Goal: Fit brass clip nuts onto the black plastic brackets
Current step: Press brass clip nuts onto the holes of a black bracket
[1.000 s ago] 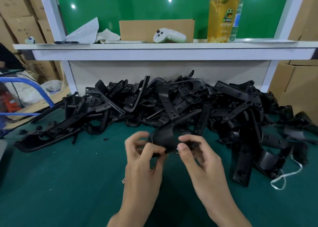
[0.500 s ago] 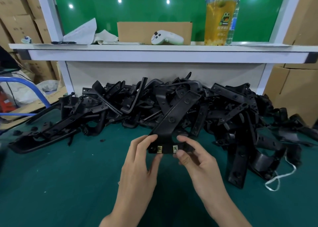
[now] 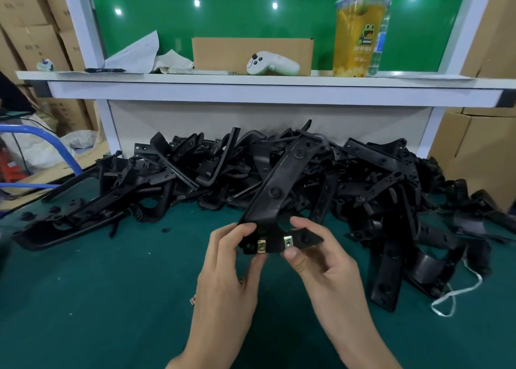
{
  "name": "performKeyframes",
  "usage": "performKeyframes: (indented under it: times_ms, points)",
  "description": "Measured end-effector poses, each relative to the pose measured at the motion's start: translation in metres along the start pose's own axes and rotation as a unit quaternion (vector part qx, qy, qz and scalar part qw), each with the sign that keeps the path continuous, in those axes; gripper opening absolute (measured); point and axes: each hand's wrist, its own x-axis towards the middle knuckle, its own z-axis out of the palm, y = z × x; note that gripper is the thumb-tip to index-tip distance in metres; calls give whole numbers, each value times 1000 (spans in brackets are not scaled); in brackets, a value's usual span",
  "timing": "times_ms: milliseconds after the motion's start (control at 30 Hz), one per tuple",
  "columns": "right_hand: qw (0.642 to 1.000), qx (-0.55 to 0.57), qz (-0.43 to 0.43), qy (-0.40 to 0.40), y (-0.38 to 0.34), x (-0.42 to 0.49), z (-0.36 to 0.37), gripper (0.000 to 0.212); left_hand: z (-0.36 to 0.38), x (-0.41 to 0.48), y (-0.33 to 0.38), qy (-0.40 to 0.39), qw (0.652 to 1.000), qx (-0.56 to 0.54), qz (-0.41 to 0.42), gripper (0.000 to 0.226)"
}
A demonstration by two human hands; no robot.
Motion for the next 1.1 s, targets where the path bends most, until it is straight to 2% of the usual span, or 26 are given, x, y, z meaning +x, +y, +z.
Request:
performKeyframes:
  times_ms: [133, 300, 400, 467, 533, 633, 833, 933, 1100]
  points:
    - [1000, 11, -15, 10, -4, -1, 2, 28, 3, -2, 2, -1, 1000, 2, -6, 44]
    - [997, 45, -39, 55, -19, -2, 2, 21, -1, 0, 6, 2, 1000, -17, -18, 24]
    - [994, 8, -73, 76, -32, -5, -2, 25, -2, -1, 10, -25, 994, -76, -73, 31]
    - [998, 15, -58, 31, -36, -2, -7, 18, 0, -2, 8, -34, 988, -105, -108, 38]
    - [999, 17, -26, -29, -34, 1, -11, 24, -1, -1, 5, -33, 986, -103, -124, 42]
    - [998, 29, 7, -51, -28, 3, -14, 28, -2, 0, 2, -53, 985, -96, -136, 45]
    - [998, 43, 29, -45, -20, 4, -16, 32, -4, -2, -3, -103, 985, -44, -131, 45]
    - [997, 45, 35, -48, -18, 4, -16, 27, -4, 1, -1, -87, 992, -13, -85, 40]
    - [997, 42, 44, -56, -15, 5, -18, 24, -2, 1, -1, -74, 996, -28, -50, 25]
